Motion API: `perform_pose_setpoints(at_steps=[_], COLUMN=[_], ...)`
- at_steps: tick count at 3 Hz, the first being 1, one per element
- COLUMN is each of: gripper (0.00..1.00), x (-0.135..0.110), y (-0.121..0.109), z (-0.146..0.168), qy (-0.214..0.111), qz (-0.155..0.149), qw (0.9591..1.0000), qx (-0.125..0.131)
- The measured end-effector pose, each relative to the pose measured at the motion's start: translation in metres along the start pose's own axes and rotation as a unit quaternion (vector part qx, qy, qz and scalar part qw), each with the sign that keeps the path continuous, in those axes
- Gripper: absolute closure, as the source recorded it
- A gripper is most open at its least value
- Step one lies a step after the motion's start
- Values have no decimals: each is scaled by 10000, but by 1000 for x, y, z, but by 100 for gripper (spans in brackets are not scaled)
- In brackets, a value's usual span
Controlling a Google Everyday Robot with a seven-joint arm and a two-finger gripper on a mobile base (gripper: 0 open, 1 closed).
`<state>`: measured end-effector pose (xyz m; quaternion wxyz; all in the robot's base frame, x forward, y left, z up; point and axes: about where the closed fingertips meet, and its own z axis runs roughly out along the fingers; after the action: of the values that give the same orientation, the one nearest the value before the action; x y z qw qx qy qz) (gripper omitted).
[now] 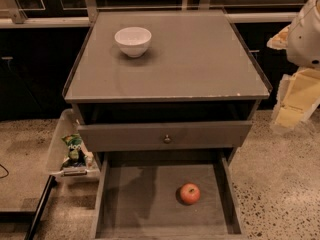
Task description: Pick apple from middle drawer and place on counter
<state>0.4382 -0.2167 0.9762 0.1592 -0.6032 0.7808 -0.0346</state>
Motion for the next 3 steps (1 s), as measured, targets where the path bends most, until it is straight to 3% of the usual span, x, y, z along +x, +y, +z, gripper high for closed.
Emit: perform_pose_setpoints(at_steps=[1, 3], gripper=[0, 0], x=[3, 25], y=[1, 39], z=[6, 71], qy=[3, -190], qz=[44, 135], qw=[10000, 9993], qx=[-6, -307])
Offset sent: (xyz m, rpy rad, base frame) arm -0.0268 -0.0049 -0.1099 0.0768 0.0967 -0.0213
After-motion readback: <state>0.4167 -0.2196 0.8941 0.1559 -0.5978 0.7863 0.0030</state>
